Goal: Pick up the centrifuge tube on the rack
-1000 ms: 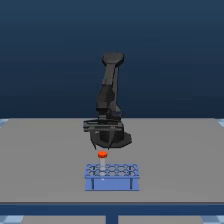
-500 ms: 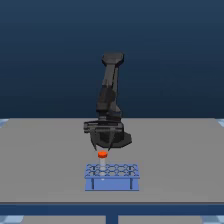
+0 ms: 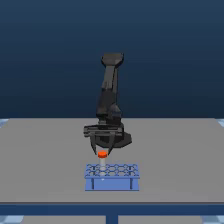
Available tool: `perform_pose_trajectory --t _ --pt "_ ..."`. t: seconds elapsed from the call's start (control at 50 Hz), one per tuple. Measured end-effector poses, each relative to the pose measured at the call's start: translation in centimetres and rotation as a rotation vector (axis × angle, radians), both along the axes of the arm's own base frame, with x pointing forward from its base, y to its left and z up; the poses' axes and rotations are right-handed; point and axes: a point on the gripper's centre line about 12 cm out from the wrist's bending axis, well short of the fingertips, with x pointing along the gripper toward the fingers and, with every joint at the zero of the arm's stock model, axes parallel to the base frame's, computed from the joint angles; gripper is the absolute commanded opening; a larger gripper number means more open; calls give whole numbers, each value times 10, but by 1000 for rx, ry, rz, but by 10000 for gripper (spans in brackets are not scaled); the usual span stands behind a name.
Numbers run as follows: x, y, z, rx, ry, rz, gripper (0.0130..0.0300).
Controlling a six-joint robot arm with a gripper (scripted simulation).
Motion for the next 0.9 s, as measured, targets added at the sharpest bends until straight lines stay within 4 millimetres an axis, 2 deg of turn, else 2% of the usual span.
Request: perform_pose_trajectory --t 0.4,0.76,0.78,0.9 --pt "0 0 -13 -6 1 5 300" --pt "0 0 -15 -12 -6 11 300" --pt "0 0 -15 -12 -7 11 130" --pt "0 0 -15 -13 -8 12 130"
